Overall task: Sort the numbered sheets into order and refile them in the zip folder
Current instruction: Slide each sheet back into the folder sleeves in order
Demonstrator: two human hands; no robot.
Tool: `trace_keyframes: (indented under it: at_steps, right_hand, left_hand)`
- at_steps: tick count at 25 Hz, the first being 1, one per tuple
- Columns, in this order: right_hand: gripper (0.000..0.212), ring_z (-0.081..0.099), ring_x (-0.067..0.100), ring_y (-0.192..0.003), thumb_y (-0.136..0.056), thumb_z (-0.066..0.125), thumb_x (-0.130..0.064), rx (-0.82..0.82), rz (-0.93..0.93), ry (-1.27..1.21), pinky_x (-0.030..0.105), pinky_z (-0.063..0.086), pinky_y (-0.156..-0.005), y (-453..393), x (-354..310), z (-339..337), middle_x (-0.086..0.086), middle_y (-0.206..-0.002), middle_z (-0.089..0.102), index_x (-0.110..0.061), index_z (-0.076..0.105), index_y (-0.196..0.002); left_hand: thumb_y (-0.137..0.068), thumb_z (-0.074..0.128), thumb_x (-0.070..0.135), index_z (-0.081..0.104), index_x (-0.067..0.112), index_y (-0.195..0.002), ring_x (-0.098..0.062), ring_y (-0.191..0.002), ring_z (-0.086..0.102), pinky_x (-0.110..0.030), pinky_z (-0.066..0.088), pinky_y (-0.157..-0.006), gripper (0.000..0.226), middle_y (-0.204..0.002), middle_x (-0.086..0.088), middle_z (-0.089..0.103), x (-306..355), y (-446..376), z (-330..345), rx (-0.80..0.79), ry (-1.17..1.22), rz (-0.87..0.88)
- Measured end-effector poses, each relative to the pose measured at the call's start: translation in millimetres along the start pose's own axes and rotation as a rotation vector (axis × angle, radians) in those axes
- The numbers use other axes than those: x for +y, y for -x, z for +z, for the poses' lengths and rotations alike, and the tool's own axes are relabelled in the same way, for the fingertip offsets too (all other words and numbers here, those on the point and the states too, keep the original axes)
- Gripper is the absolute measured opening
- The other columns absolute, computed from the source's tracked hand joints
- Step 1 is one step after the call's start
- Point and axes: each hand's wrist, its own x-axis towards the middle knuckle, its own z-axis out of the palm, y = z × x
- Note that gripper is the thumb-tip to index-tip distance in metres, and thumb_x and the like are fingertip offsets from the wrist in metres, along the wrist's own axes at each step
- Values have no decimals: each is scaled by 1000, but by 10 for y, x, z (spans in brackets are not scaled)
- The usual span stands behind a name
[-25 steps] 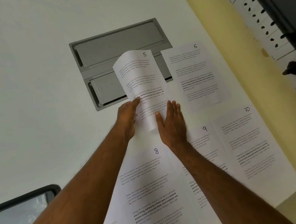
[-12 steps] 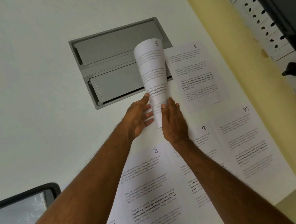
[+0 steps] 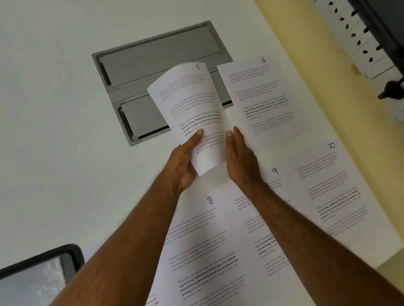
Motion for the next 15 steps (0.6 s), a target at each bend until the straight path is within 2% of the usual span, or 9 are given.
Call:
trace_keyframes:
  at_steps: [2,4,7,9,11,12,13,14,15]
  right_hand:
    - [83,60,28,-125,-92,10,-80,-21,1,1,50,56,-100,47,-9,-26,3,-149,53,-33,21,-159]
    - [68,63,24,-120,-102,22,-68,-34,-29,10,42,58,-95,136,-15,-28,2,-143,57,-29,29,-157]
    - [57,56,23,-131,-107,36,-54,-35,-15,-52,40,54,-103,288,3,6,0,-152,51,-25,34,-156]
    - [54,55,23,-133,-107,41,-50,-42,7,-98,38,56,-100,414,-9,35,2,-153,50,-24,36,-155]
    - [52,58,16,-122,-108,44,-46,-57,42,-144,17,56,-81,568,-53,63,2,-152,51,-22,37,-154]
    - [51,57,11,-113,-108,45,-44,-61,65,-182,6,50,-68,670,-92,83,1,-151,51,-21,38,-153]
    - [51,55,9,-107,-107,47,-43,-59,93,-229,3,45,-59,764,-130,107,1,-149,53,-20,39,-153]
    - [51,54,8,-105,-107,49,-42,-59,123,-281,3,42,-58,863,-169,134,0,-146,54,-20,42,-152]
    - [50,54,8,-106,-106,52,-42,-63,160,-333,6,42,-65,968,-206,165,0,-144,56,-19,45,-150]
  left_hand:
    - [-96,70,11,63,13,-133,-28,-106,74,-44,61,-90,38,-122,-9,74,-13,4,-41,87,-44,96]
    - [-98,63,2,61,12,-136,-25,-104,73,-38,61,-88,39,-126,-7,72,-5,22,-88,227,-229,204]
    - [-100,52,-5,58,14,-138,-24,-111,67,-40,57,-95,43,-129,-4,68,57,150,-212,326,-424,285]
    - [-100,50,-6,57,15,-137,-24,-110,67,-39,57,-91,43,-128,-3,68,110,312,-335,313,-455,270]
    - [-101,52,-5,59,16,-137,-25,-109,68,-43,58,-94,42,-128,-4,69,145,512,-512,263,-422,234]
    - [-100,54,-4,59,15,-137,-26,-110,69,-45,57,-97,42,-128,-5,70,150,641,-637,229,-397,217]
    - [-100,56,-3,59,15,-138,-27,-111,70,-46,57,-98,42,-128,-6,71,142,767,-767,187,-369,203]
    - [-99,58,-3,59,13,-139,-28,-113,70,-46,56,-100,43,-129,-7,70,122,896,-912,147,-339,188]
    - [-99,59,-2,58,13,-140,-29,-116,69,-46,55,-101,44,-131,-7,70,91,1029,-1067,107,-310,168]
